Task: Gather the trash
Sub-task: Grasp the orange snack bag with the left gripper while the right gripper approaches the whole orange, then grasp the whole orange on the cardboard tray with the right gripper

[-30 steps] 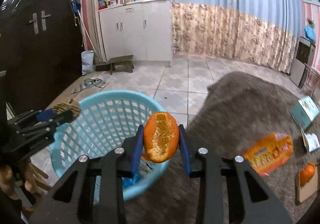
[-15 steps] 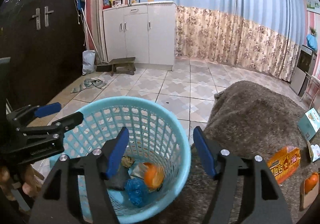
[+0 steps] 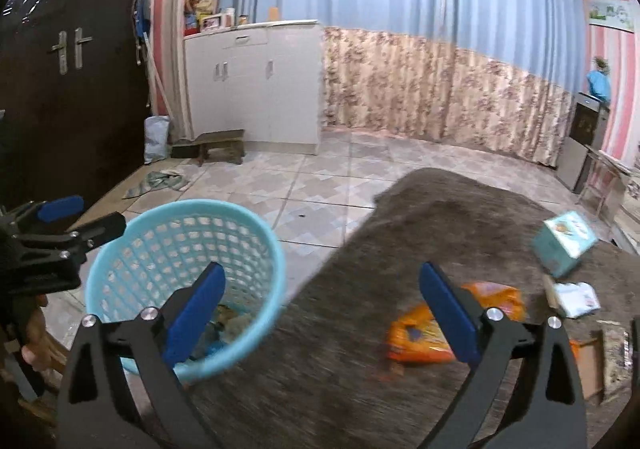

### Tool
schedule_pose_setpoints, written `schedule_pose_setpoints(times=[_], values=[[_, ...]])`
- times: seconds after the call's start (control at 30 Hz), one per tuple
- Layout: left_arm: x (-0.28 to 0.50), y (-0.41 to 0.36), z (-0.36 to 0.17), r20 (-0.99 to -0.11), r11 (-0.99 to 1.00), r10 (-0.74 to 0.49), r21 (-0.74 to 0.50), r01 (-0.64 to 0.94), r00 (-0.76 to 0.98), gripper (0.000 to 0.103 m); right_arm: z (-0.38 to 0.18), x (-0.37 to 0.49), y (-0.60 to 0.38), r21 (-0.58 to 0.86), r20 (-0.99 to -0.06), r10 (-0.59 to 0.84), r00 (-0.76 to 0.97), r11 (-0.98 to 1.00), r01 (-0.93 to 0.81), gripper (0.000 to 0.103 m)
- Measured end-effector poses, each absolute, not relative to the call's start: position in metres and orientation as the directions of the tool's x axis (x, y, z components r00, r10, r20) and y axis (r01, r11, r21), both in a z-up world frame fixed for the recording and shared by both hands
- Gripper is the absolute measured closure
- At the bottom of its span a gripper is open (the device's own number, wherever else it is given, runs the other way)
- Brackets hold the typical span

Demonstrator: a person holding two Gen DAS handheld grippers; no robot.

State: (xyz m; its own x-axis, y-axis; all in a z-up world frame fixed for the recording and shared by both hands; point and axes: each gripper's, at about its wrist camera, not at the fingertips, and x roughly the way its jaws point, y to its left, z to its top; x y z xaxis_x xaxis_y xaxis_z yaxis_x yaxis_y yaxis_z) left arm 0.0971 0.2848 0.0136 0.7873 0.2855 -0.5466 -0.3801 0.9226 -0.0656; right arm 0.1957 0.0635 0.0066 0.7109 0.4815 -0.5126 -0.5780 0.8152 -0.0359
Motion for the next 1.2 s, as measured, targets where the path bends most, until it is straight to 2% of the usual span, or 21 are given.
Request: schedule_pose_setpoints(times=[0.33, 0.47, 0.7, 0.77, 0.83, 0.97, 1.13, 1.2], values=[[0.136, 0.192, 0.012, -0.547, 0.96, 0.162, -0.105, -0.259, 0.821, 0.006, 0.002, 0.216, -0.072, -0.057, -0.53, 0.291, 0.797, 0.925, -0.376, 0.007], [0.156, 0.152, 0.003, -0.559, 0.975, 0.126, -0.084, -0.207, 0.82, 0.006, -0.006, 0.225, -0.115, -0.067, -0.541, 0.211, 0.814, 0.954, -0.292, 0.007], [0.185, 0.113, -0.018, -0.592, 0.986, 0.098, -0.052, -0.159, 0.8, 0.006, -0.025, 0.245, -0.157, -0.064, -0.582, 0.149, 0.799, 0.972, -0.228, 0.007], [0.196, 0.107, -0.024, -0.601, 0.988, 0.097, -0.036, -0.148, 0.793, 0.009, -0.03, 0.25, -0.161, -0.05, -0.597, 0.148, 0.789, 0.974, -0.221, 0.007], [0.207, 0.102, -0.031, -0.625, 0.991, 0.073, -0.044, -0.128, 0.777, 0.019, -0.037, 0.252, -0.165, -0.035, -0.606, 0.15, 0.781, 0.976, -0.215, 0.007], [0.224, 0.091, -0.042, -0.655, 0.994, 0.059, -0.03, -0.104, 0.753, 0.027, -0.047, 0.258, -0.164, -0.021, -0.627, 0.158, 0.763, 0.975, -0.219, 0.007], [0.235, 0.079, -0.05, -0.687, 0.999, 0.008, -0.024, -0.034, 0.727, 0.07, -0.054, 0.269, -0.157, -0.016, -0.646, 0.171, 0.744, 0.971, -0.238, 0.007], [0.235, 0.078, -0.051, -0.688, 0.999, -0.002, -0.026, -0.022, 0.726, 0.081, -0.056, 0.272, -0.153, -0.014, -0.65, 0.178, 0.739, 0.969, -0.246, 0.008]])
